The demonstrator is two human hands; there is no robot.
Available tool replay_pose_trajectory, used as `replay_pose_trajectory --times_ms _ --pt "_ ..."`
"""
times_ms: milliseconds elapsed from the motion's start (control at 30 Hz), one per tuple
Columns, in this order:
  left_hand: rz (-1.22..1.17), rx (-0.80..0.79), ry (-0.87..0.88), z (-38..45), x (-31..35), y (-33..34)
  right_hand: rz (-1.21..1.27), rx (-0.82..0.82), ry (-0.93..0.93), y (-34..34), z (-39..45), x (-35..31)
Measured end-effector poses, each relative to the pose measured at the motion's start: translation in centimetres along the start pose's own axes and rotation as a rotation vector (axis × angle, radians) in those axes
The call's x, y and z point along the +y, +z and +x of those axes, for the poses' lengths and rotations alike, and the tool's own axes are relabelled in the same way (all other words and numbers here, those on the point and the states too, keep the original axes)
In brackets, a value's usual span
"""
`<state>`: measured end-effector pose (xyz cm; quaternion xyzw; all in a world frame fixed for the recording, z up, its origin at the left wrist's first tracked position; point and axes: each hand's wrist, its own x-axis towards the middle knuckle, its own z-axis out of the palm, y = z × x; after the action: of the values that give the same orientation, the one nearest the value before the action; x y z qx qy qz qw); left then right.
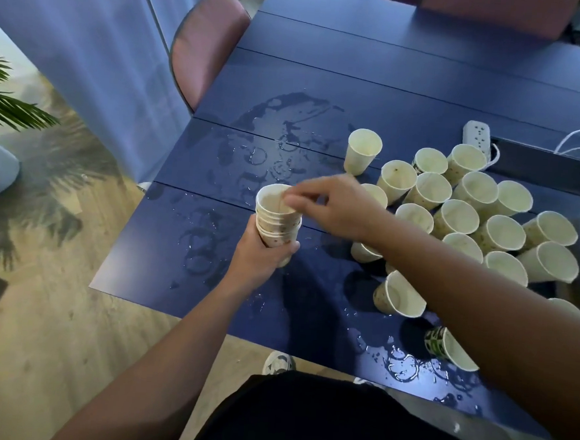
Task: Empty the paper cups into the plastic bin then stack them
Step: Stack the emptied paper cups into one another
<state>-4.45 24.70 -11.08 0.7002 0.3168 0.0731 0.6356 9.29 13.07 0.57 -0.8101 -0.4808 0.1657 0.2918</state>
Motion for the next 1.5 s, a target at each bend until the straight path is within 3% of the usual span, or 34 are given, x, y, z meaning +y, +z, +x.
replay_pose_trajectory --times_ms 100,167,400,667,800,900,1333,1500 --pt "0.025 -0.01 -0.004 0.1 0.3 -0.1 0.046 0.206 0.162 -1.3 2.0 1.8" --pt "0.021 -0.027 -0.019 0.2 0.4 -0.1 -0.044 0.241 0.273 -1.9 3.4 3.5" --pt "0.001 -0.077 -0.049 -0.3 1.0 0.6 -0.346 0.171 0.56 -3.2 6.4 8.8" --pt "0.035 -0.085 -0.089 -0.6 -0.4 0.3 -0.568 0.054 0.668 -2.4 7.9 10.8" --pt "0.061 -0.068 -0.09 -0.7 -0.4 -0.8 -0.68 -0.031 0.635 -2.3 7.2 11.4" --pt "0.051 -0.061 -0.102 -0.7 -0.4 -1.4 -0.663 0.021 0.572 -2.3 7.0 11.3" --pt "0.063 -0.082 -0.102 -0.3 0.5 0.0 0.0 0.492 0.153 -1.8 2.1 2.2" --pt "0.065 -0.064 -0.108 -0.7 0.3 0.9 -0.063 0.383 -0.015 -0.4 -1.5 0.7"
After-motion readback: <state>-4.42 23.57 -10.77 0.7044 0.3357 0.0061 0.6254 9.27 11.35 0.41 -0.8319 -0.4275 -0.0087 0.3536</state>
